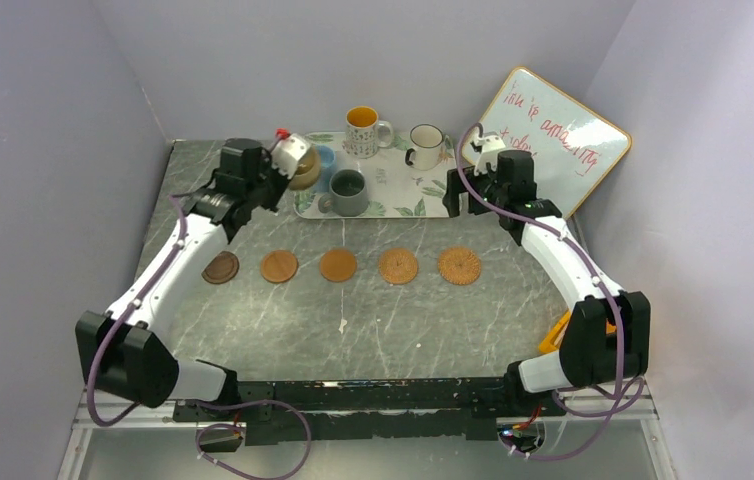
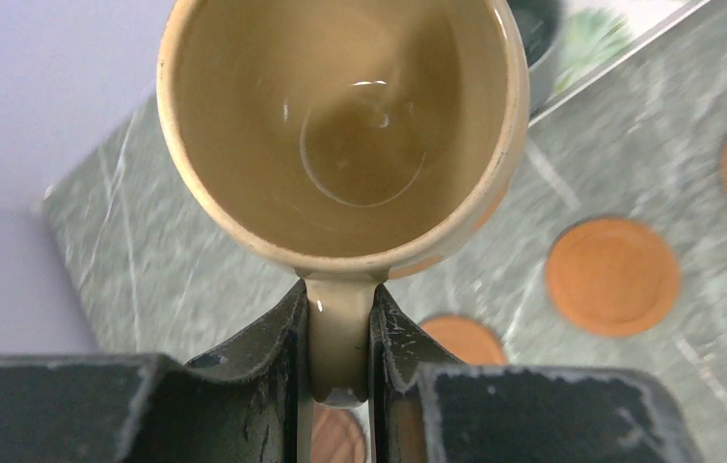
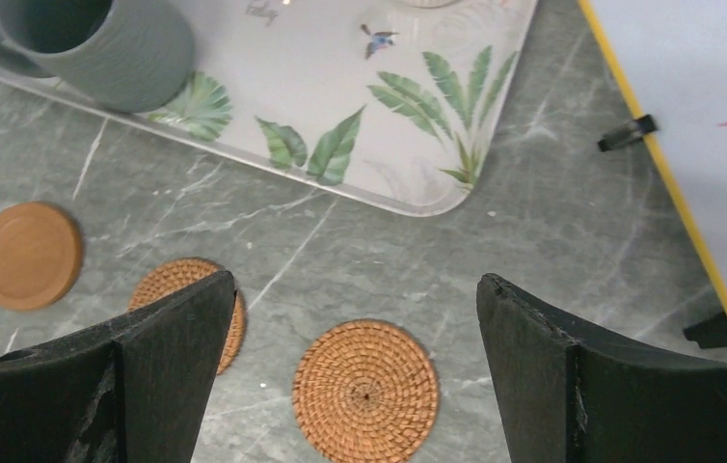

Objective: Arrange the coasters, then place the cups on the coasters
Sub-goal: Place the cup on the coaster.

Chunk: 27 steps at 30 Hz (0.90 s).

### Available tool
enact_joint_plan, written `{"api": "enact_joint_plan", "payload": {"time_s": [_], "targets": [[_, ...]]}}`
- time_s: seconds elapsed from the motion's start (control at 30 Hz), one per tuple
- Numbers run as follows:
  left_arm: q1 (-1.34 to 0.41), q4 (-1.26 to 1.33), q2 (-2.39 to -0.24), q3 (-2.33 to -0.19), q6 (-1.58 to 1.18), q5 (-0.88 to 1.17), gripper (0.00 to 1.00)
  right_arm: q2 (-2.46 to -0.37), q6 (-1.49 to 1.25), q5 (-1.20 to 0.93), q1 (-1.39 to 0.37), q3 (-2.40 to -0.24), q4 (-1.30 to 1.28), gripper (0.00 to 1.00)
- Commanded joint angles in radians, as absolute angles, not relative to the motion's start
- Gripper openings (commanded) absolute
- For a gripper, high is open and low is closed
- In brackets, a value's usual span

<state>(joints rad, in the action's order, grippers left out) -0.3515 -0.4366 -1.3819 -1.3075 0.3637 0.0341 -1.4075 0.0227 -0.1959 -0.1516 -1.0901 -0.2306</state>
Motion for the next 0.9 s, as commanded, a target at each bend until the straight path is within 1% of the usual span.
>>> {"api": "enact_joint_plan", "payload": {"time_s": [0.0, 0.17, 0.3, 0.43, 0.7, 0.87], "targets": [[-0.244, -0.365, -1.218, -1.203, 0.404, 0.002, 0.05, -1.376, 0.015, -0.233, -0.179, -1.085, -0.178, 1.0], [-0.094, -0.328, -1.116, -1.056, 0.411, 0.04, 0.05, -1.376, 0.012, -0.233, -0.206, -1.086, -0.181, 1.0], [0.05, -0.296, -1.091, -0.961, 0.409, 0.115, 0.05, -1.374, 0.004, -0.239, -0.227, -1.086, -0.185, 1.0], [0.145, -0.219, -1.073, -0.858, 0.423, 0.156, 0.05, -1.38, 0.002, -0.253, -0.247, -1.092, -0.198, 1.0], [0.391, -0.162, -1.112, -0.76, 0.437, 0.459, 0.05, -1.387, 0.013, -0.227, -0.319, -1.096, -0.199, 1.0], [0.456, -0.107, -1.121, -0.712, 0.448, 0.56, 0.05, -1.399, 0.024, -0.211, -0.349, -1.097, -0.198, 1.0]]}}
